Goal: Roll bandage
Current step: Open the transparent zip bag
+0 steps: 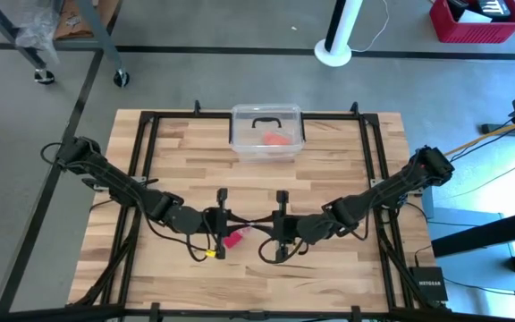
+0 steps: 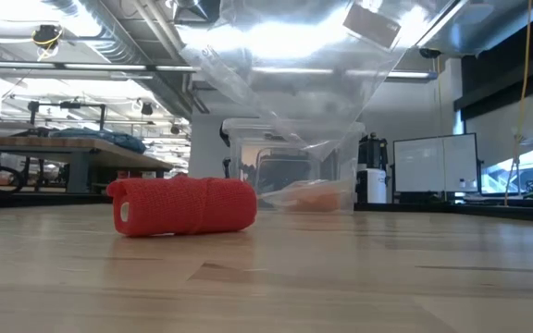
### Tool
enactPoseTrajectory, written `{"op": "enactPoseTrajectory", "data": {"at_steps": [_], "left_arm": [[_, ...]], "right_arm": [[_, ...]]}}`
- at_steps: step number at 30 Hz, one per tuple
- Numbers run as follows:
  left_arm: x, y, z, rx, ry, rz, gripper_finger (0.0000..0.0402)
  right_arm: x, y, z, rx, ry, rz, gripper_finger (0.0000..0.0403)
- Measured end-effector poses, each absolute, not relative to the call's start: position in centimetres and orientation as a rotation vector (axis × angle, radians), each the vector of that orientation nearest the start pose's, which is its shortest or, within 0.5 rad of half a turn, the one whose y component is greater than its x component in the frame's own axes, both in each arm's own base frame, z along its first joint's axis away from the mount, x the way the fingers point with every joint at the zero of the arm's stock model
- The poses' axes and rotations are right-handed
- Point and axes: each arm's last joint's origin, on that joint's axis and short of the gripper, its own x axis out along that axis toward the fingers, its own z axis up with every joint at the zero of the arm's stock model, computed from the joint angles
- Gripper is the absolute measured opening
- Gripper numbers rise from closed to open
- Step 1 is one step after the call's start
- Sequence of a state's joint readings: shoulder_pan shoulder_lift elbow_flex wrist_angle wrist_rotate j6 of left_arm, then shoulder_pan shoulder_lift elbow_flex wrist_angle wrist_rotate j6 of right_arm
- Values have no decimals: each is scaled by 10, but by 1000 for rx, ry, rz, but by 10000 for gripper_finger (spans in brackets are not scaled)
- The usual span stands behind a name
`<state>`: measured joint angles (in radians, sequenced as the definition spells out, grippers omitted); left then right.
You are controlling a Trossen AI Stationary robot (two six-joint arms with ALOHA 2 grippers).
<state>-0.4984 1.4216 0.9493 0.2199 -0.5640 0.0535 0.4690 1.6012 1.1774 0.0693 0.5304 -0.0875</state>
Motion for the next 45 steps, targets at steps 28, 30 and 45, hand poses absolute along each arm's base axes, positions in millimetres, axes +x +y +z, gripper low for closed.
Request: {"op": "enactPoseTrajectory", "data": {"at_steps": [28,30,45], "left_arm": [[259,-149,308,224,138,63,0],[259,-150,309,221,132,61,0],[260,-148,304,195,169,71,4]], "right_arm": [[329,150,286,-300,350,-43,10],[329,150,285,-291,352,-45,13],[329,151,287,-231,333,-52,101]]}}
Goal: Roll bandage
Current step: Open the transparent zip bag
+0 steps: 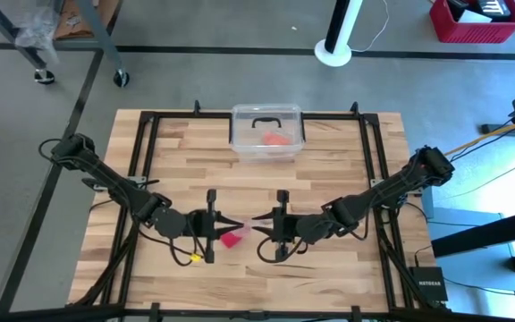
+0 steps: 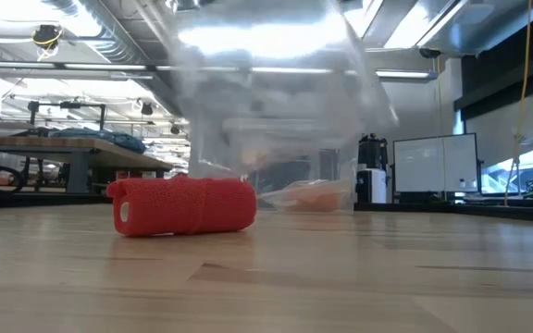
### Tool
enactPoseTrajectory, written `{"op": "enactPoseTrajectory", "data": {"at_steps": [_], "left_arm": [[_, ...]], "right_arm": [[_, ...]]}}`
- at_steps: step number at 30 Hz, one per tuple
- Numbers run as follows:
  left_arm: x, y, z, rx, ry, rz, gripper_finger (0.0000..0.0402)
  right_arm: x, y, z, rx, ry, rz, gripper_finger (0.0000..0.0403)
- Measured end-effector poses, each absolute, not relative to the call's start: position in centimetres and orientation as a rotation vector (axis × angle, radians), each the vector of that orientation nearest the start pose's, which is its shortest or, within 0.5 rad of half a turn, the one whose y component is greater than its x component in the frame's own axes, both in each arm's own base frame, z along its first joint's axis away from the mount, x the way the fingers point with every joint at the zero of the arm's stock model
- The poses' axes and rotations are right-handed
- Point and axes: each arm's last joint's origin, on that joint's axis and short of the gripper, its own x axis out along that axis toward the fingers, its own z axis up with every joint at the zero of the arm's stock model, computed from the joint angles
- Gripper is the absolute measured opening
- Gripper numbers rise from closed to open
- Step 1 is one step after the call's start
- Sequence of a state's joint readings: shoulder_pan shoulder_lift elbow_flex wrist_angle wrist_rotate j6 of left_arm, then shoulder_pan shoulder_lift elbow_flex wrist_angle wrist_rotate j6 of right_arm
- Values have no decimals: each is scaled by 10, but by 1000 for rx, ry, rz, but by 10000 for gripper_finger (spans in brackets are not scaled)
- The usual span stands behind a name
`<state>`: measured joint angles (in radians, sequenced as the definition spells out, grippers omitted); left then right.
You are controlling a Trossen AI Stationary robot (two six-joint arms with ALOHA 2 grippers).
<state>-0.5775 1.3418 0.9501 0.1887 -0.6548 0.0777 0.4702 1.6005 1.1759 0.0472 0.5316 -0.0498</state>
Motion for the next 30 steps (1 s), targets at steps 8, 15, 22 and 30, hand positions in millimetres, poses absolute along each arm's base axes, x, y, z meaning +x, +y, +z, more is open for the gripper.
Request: {"op": "enactPoseTrajectory", "data": {"at_steps": [8,15,22,30], "left_arm": [[260,-140,293,129,271,110,25],[263,-127,279,10,373,194,103],[271,-126,270,-20,394,215,137],[276,-130,262,-13,424,176,139]], "right_arm": [[317,145,275,-268,514,-62,108],[289,132,301,-129,738,-152,108],[247,145,293,-14,1057,-117,108],[211,184,235,-175,1026,-10,108]]}}
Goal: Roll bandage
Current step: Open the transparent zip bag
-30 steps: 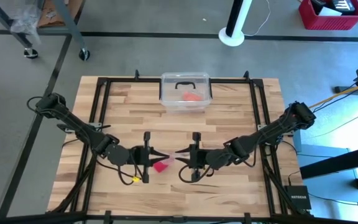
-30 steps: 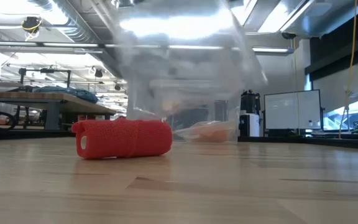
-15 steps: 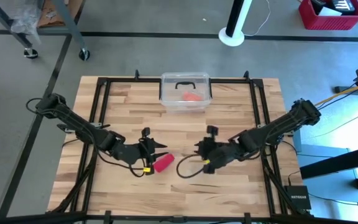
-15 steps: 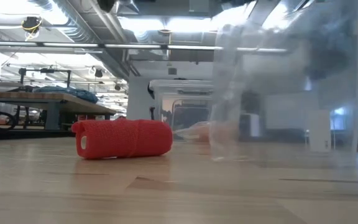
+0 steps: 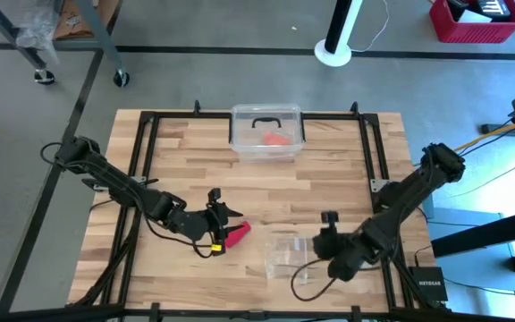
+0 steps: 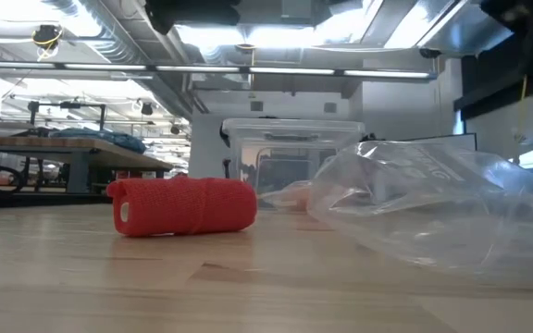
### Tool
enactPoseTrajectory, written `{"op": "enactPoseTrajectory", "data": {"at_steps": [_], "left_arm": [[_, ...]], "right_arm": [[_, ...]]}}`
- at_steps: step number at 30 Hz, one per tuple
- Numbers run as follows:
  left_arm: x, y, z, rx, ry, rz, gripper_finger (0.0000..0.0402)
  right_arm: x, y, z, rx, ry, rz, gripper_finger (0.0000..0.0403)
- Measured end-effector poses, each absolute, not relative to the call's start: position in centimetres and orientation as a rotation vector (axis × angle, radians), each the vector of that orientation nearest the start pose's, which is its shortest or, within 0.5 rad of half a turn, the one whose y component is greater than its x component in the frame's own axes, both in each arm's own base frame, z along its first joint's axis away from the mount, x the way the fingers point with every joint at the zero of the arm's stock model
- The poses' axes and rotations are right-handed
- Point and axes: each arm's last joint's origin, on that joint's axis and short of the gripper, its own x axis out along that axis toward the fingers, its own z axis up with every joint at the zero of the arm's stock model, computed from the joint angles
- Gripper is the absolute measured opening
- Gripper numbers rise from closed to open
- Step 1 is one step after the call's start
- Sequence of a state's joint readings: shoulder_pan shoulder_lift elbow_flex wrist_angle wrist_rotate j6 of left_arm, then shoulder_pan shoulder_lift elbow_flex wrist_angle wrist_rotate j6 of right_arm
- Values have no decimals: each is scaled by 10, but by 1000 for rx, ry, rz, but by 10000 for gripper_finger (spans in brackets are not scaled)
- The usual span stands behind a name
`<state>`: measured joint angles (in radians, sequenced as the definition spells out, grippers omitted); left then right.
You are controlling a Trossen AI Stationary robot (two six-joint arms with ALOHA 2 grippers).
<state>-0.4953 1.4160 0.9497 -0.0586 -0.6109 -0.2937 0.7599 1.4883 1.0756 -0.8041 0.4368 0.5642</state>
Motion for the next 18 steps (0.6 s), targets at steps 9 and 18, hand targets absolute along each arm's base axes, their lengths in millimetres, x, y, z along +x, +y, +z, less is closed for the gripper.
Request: {"op": "enactPoseTrajectory", "data": {"at_steps": [9,18], "left_arm": [[277,-129,262,36,429,172,139],[279,-123,262,16,429,196,139]], "right_arm": [[198,180,169,-276,946,199,108],[206,178,140,-596,971,398,108]]}}
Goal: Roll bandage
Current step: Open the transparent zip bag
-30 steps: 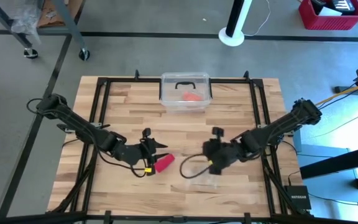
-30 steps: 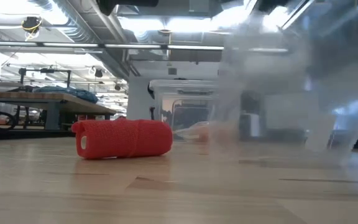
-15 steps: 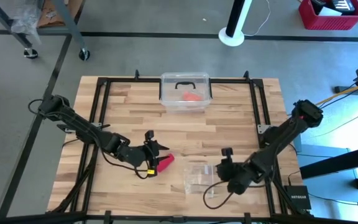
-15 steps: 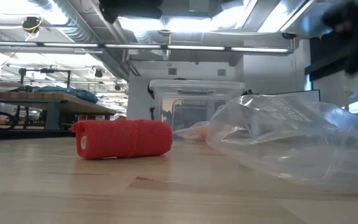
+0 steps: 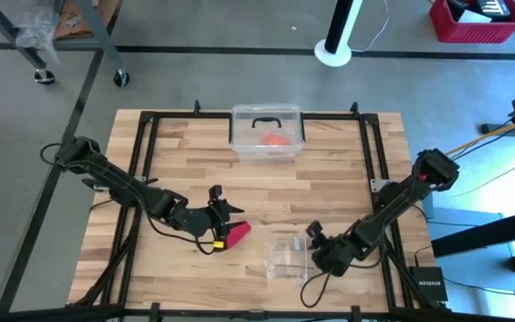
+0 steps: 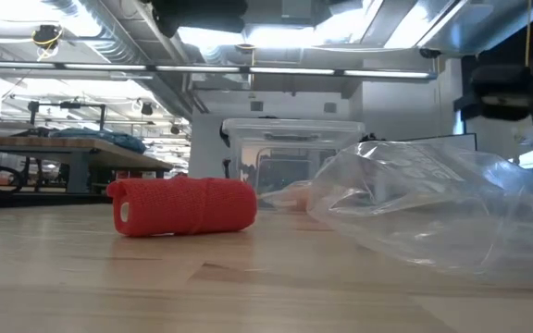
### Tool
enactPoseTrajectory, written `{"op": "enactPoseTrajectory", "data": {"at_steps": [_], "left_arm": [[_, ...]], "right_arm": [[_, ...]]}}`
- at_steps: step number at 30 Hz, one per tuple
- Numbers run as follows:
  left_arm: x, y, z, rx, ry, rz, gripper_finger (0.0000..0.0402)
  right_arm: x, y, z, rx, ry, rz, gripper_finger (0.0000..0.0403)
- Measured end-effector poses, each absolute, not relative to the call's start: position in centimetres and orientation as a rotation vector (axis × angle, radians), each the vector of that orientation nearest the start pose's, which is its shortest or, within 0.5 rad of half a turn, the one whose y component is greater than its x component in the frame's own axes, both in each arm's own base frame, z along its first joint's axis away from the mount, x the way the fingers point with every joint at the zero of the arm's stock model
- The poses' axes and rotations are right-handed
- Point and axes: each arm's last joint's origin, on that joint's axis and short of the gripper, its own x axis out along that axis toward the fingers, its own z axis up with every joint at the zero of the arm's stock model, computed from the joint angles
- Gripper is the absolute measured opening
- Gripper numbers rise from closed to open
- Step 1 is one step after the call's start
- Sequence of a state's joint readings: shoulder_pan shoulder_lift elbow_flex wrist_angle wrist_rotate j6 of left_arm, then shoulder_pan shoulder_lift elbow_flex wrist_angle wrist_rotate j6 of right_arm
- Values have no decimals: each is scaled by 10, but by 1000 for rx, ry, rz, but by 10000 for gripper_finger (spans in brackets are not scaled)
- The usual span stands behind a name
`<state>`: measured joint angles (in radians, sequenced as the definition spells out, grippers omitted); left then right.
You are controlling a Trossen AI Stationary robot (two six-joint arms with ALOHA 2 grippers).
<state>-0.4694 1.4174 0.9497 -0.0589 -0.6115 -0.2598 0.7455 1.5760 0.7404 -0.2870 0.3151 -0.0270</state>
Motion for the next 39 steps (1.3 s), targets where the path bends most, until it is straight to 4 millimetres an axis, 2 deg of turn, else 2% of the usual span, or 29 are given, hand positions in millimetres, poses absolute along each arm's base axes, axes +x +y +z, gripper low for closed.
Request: {"op": "enactPoseTrajectory", "data": {"at_steps": [5,8,12,19,22,27,39], "left_arm": [[285,-125,256,39,436,165,139],[300,-127,244,59,416,118,139],[329,-128,214,34,401,-8,139],[382,-135,161,10,542,-155,139],[395,-137,141,36,653,-165,139],[399,-133,125,69,802,-141,139],[399,-131,123,68,820,-127,139]], "right_arm": [[210,182,122,-696,982,439,108],[214,185,118,-755,943,431,108],[217,185,118,-815,907,399,108],[218,183,116,-835,901,353,108],[219,184,115,-836,897,347,108],[220,185,113,-832,890,343,108],[229,189,116,-803,773,243,108]]}}
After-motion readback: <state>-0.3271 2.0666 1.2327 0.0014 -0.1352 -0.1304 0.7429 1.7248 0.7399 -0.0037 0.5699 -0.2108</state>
